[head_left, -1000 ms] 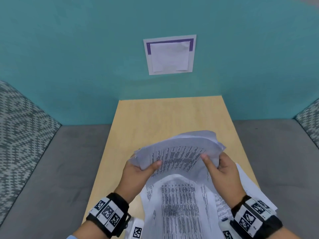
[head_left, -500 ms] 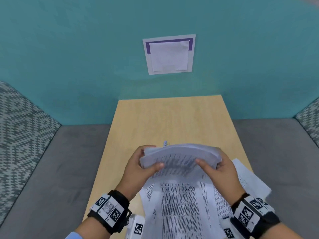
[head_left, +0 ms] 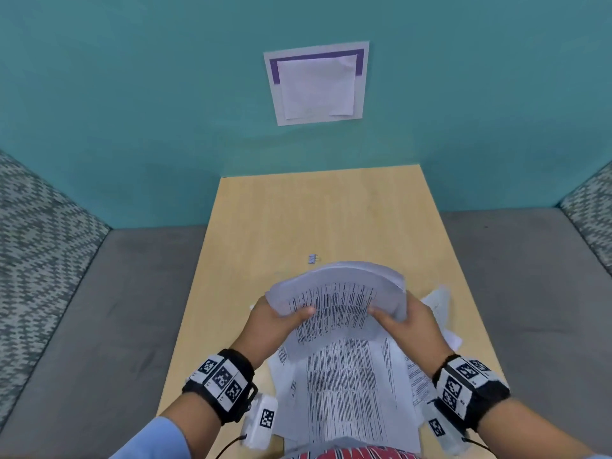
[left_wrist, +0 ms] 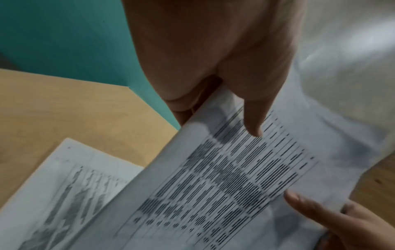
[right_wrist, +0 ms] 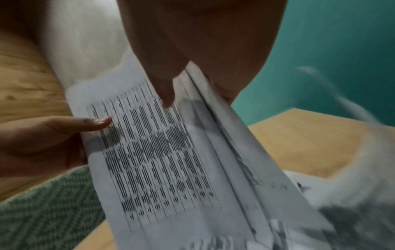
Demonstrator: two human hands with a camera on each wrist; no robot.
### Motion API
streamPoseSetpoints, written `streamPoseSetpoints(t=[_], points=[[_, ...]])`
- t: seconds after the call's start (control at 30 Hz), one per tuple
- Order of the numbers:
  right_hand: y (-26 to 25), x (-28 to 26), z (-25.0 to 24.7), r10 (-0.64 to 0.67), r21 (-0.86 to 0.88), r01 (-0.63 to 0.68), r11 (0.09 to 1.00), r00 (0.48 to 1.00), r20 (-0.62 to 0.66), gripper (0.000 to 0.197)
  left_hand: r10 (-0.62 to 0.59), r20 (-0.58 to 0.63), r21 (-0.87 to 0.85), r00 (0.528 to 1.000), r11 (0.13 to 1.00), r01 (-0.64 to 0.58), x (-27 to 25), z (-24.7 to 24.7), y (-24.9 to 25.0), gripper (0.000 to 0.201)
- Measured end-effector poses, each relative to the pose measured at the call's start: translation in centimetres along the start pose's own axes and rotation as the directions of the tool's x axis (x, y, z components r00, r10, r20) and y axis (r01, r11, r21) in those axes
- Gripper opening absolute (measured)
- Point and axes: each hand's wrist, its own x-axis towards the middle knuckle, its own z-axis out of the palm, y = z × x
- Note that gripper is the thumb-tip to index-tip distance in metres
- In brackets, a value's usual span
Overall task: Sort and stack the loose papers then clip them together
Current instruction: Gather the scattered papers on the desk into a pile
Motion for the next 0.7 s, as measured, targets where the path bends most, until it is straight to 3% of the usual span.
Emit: streamPoseSetpoints(t=[0.07, 0.1, 0.17, 0.2, 0.3, 0.4, 0.5, 0.57, 0.6, 0.63, 0.67, 0.7], points=[[0.8, -0.1, -0.1, 0.072, -0.060, -0.071, 0.996, 0.997, 0.013, 0.078, -0.007, 0.005, 0.050, 1.000, 0.999, 0.007, -0.1, 0.4, -0.6, 0.045], [0.7, -0.1, -0.1, 0.066, -0.057, -0.066, 0.996, 0.998, 0.000, 0.072, -0.002, -0.003, 0.048, 1.000, 0.999, 0.003, -0.1, 0.5, -0.7, 0.044], [0.0, -0.3, -0.3, 0.011, 0.010, -0.010, 1.000, 0.998, -0.068, 0.036, 0.004, -0.035, 0.013, 0.999, 1.000, -0.004, -0.1, 0.6, -0.2, 0.039], [-0.7, -0.5, -0.4, -0.012, 0.057, 0.018, 0.998, 0.995, -0.100, 0.029, 0.017, -0.046, -0.013, 0.999, 1.000, -0.017, -0.1, 0.6, 0.2, 0.037], [-0.9, -0.7, -0.6, -0.009, 0.127, 0.022, 0.992, 0.995, -0.103, 0.038, 0.053, -0.046, -0.067, 0.997, 0.996, -0.056, -0.2, 0.8, 1.1, 0.036], [0.2, -0.7, -0.5, 0.039, 0.050, -0.037, 0.998, 0.999, -0.024, 0.026, 0.056, -0.060, -0.087, 0.997, 0.994, -0.061, -0.1, 0.7, 1.0, 0.044], [0.1, -0.9, -0.8, 0.034, 0.056, -0.033, 0.998, 0.999, -0.020, 0.028, 0.195, -0.119, 0.111, 0.974, 0.977, -0.182, -0.3, -0.5, 2.4, 0.051], [-0.5, -0.8, -1.0, 0.015, 0.052, -0.014, 0.999, 1.000, -0.002, 0.029, 0.416, -0.050, 0.360, 0.908, 0.855, -0.372, -0.4, -1.5, 4.2, 0.053], [-0.9, -0.9, -1.0, -0.012, 0.018, 0.012, 1.000, 1.000, 0.004, 0.017, 0.498, 0.063, 0.511, 0.865, 0.728, -0.457, -0.4, -1.6, 5.3, 0.054], [-1.4, -1.0, -1.0, -0.057, -0.010, 0.058, 0.998, 0.998, 0.025, 0.007, 0.521, 0.199, 0.648, 0.830, 0.565, -0.510, -0.2, -1.6, 6.3, 0.056], [-1.7, -1.2, -1.0, -0.111, -0.038, 0.114, 0.993, 0.992, 0.056, 0.012, 0.476, 0.315, 0.744, 0.821, 0.414, -0.525, -0.1, -1.3, 7.3, 0.057], [-2.1, -1.4, -1.0, -0.162, -0.056, 0.167, 0.984, 0.983, 0.084, 0.020, 0.397, 0.383, 0.796, 0.834, 0.316, -0.516, 0.0, -0.8, 8.0, 0.053]])
